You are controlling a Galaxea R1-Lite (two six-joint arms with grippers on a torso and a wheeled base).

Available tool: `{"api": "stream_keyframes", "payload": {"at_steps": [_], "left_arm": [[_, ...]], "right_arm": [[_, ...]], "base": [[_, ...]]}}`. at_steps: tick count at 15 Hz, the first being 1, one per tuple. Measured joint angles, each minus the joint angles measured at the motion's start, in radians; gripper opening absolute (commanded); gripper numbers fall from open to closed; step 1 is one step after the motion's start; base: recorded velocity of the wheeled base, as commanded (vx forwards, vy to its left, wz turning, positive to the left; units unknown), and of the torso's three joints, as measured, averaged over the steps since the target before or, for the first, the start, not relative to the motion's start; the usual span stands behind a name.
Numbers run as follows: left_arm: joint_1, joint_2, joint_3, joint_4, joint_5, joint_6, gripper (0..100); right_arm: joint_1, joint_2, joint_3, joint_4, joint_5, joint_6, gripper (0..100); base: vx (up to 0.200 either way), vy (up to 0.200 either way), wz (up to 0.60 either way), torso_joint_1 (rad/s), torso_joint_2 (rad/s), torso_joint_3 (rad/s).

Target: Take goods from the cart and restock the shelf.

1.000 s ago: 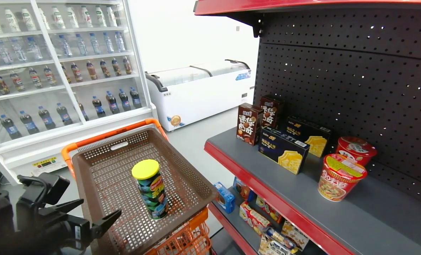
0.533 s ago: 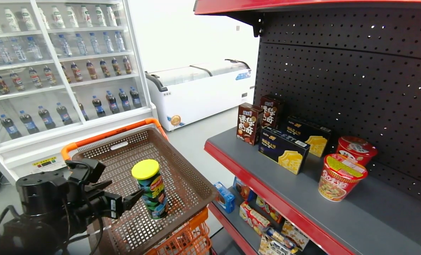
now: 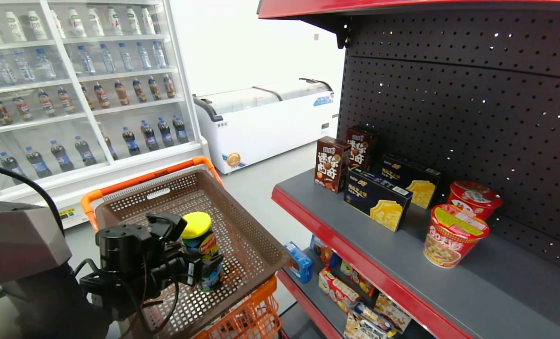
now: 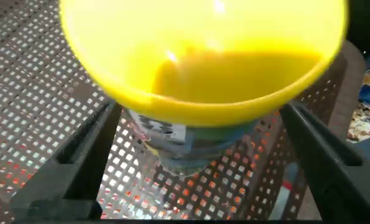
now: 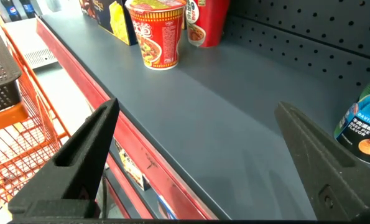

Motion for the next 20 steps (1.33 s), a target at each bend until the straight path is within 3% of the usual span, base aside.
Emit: {"api": "stream_keyframes", "payload": {"at_steps": [6, 7, 12, 15, 17, 20], "left_arm": [[-0.003, 0.116, -0.089, 0.001, 0.0, 0.006, 100], [-0.003, 0.13, -0.099, 0.0, 0.0, 0.005, 0], [-0.012, 0.137, -0.103, 0.005, 0.03, 0.002, 0], [-0.02, -0.004, -0.047, 0.064, 0.042, -0.004, 0], [-0.021, -0.163, -0.02, 0.196, 0.044, -0.006, 0], [-0.024, -0.458, -0.032, 0.553, 0.043, -0.008, 0]], "right_arm": [[0.0, 0.0, 0.0, 0.0, 0.0, 0.0, 100], [0.0, 0.0, 0.0, 0.0, 0.0, 0.0, 100], [0.0, 0.0, 0.0, 0.0, 0.0, 0.0, 100], [0.0, 0.0, 0.0, 0.0, 0.0, 0.0, 100], [0.0, 0.0, 0.0, 0.0, 0.0, 0.0, 100], [0.0, 0.0, 0.0, 0.0, 0.0, 0.0, 100]], "base": [[0.0, 0.0, 0.0, 0.0, 0.0, 0.0], [0.0, 0.0, 0.0, 0.0, 0.0, 0.0], [0.0, 0.0, 0.0, 0.0, 0.0, 0.0], [0.0, 0.0, 0.0, 0.0, 0.0, 0.0], [0.0, 0.0, 0.0, 0.0, 0.0, 0.0], [0.0, 0.0, 0.0, 0.0, 0.0, 0.0]]}}
